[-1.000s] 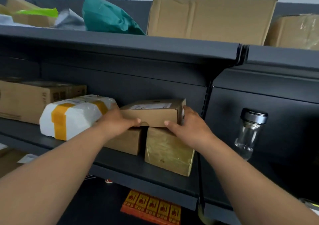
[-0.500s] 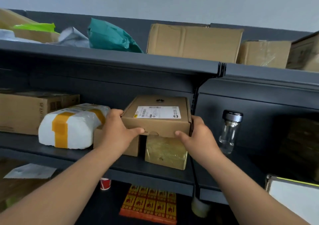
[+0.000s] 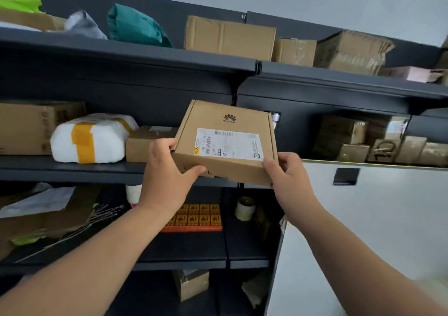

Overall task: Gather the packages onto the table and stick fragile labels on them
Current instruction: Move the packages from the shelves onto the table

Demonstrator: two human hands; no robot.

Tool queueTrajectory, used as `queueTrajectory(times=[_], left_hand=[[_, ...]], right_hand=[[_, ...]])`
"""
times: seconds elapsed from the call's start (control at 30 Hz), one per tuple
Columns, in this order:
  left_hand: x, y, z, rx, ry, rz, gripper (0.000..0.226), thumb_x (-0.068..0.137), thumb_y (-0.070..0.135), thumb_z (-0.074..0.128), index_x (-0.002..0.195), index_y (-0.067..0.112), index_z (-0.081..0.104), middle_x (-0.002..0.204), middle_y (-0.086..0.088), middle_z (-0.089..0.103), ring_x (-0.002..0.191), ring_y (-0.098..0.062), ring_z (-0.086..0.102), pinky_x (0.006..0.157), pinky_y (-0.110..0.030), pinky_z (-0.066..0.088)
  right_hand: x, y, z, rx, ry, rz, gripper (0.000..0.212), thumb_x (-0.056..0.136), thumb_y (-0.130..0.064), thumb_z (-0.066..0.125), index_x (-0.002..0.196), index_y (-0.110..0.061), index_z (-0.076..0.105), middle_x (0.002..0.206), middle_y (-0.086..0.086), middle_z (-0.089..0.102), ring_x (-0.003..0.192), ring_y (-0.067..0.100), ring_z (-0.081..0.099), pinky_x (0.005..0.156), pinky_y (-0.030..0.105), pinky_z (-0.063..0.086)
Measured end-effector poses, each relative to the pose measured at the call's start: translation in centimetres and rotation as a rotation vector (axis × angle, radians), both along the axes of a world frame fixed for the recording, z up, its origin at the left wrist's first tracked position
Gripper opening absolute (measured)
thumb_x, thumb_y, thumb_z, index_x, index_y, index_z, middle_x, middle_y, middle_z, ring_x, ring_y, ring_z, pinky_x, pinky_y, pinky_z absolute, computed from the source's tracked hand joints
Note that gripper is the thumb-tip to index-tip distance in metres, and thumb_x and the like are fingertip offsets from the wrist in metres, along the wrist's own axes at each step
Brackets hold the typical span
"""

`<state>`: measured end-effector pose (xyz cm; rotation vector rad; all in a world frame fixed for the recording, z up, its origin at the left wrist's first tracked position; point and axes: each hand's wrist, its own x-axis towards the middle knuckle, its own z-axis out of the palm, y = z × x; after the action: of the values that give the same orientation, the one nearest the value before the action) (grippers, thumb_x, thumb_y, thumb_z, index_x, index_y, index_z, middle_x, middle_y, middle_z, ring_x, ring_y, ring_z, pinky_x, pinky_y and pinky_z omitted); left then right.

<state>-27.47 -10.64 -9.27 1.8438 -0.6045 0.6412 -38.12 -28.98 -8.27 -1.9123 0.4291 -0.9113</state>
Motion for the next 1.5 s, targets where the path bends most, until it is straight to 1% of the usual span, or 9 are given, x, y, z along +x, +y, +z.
queueTrajectory(times=[0.13, 0.23, 0.3, 0.47, 0.6, 0.8, 0.93, 1.27, 1.5], left_hand=[[-3.8, -1.3, 0.3, -0.015, 0.039, -0.150, 0.068, 0.073, 0.030, 0.079, 0.126, 0.019, 0.040, 0.126, 0.001, 0.047, 0.106, -0.005, 0.044, 0.072, -0.008, 0.037], [-6.6, -3.4, 0.4, 0.026, 0.083, -0.240, 0.082, 0.074, 0.033, 0.078, 0.141, 0.018, 0.033, 0.133, 0.001, 0.041, 0.111, -0.002, 0.036, 0.090, -0.015, 0.032], [-8.4, -5.1, 0.4, 0.087, 0.113, -0.294, 0.087, 0.075, 0.035, 0.077, 0.145, 0.017, 0.029, 0.133, 0.000, 0.038, 0.111, -0.004, 0.035, 0.091, -0.019, 0.028], [-13.1, -10.6, -0.4, 0.167, 0.140, -0.517, 0.058, 0.077, 0.030, 0.076, 0.128, 0.026, 0.049, 0.114, 0.006, 0.037, 0.086, 0.001, 0.042, 0.083, -0.011, 0.031], [-16.8, -16.8, -2.1, 0.227, 0.164, -0.652, 0.054, 0.077, 0.031, 0.076, 0.125, 0.028, 0.051, 0.112, 0.005, 0.039, 0.088, -0.001, 0.044, 0.080, -0.015, 0.033], [-21.6, -28.5, -6.4, 0.370, 0.197, -0.728, 0.057, 0.075, 0.038, 0.075, 0.126, 0.027, 0.050, 0.109, 0.004, 0.040, 0.085, -0.002, 0.044, 0.071, -0.012, 0.034], [-24.4, -38.0, -9.6, 0.449, 0.247, -0.749, 0.062, 0.074, 0.039, 0.076, 0.128, 0.024, 0.050, 0.108, 0.004, 0.040, 0.091, -0.011, 0.047, 0.080, -0.021, 0.035], [-29.3, -59.8, -19.1, 0.720, 0.493, -0.804, 0.053, 0.075, 0.036, 0.074, 0.123, 0.026, 0.053, 0.108, 0.002, 0.046, 0.094, -0.014, 0.050, 0.078, -0.026, 0.039], [-30.1, -68.6, -26.5, 0.931, 0.570, -0.773, 0.066, 0.069, 0.038, 0.076, 0.130, 0.029, 0.052, 0.113, 0.001, 0.052, 0.109, -0.022, 0.050, 0.096, -0.038, 0.045]], right_hand=[[-5.6, -0.7, -0.5, 0.045, 0.003, -0.093, 0.029, 0.096, -0.038, 0.051, 0.120, -0.022, 0.047, 0.112, -0.007, 0.055, 0.103, 0.013, 0.054, 0.093, 0.040, 0.051], [-9.6, -2.2, -1.0, 0.041, 0.002, -0.170, 0.025, 0.096, -0.036, 0.051, 0.118, -0.024, 0.047, 0.113, -0.008, 0.055, 0.105, 0.014, 0.055, 0.094, 0.044, 0.051], [-12.3, -3.3, -1.4, 0.028, 0.006, -0.227, 0.028, 0.096, -0.036, 0.051, 0.120, -0.023, 0.046, 0.116, -0.005, 0.056, 0.106, 0.015, 0.055, 0.094, 0.046, 0.051], [-19.1, -7.2, -3.3, 0.049, 0.014, -0.375, 0.025, 0.095, -0.033, 0.053, 0.118, -0.026, 0.045, 0.118, -0.002, 0.058, 0.106, 0.016, 0.057, 0.094, 0.046, 0.050], [-24.6, -11.3, -5.7, 0.118, 0.058, -0.489, 0.027, 0.094, -0.036, 0.053, 0.119, -0.028, 0.045, 0.116, -0.004, 0.059, 0.105, 0.014, 0.058, 0.096, 0.044, 0.049], [-31.6, -20.4, -10.0, 0.202, 0.121, -0.605, 0.039, 0.094, -0.037, 0.053, 0.130, -0.021, 0.045, 0.119, -0.001, 0.060, 0.105, 0.015, 0.060, 0.095, 0.043, 0.051], [-34.7, -29.0, -13.7, 0.272, 0.167, -0.643, 0.039, 0.096, -0.037, 0.052, 0.130, -0.020, 0.045, 0.119, 0.000, 0.060, 0.103, 0.015, 0.060, 0.093, 0.042, 0.052], [-40.7, -47.9, -22.5, 0.446, 0.365, -0.726, 0.034, 0.096, -0.034, 0.052, 0.126, -0.017, 0.049, 0.113, -0.004, 0.060, 0.095, 0.008, 0.057, 0.088, 0.037, 0.051], [-42.6, -54.2, -29.4, 0.562, 0.538, -0.642, 0.049, 0.086, -0.028, 0.069, 0.128, -0.018, 0.045, 0.116, -0.005, 0.060, 0.105, 0.012, 0.058, 0.092, 0.032, 0.047]])
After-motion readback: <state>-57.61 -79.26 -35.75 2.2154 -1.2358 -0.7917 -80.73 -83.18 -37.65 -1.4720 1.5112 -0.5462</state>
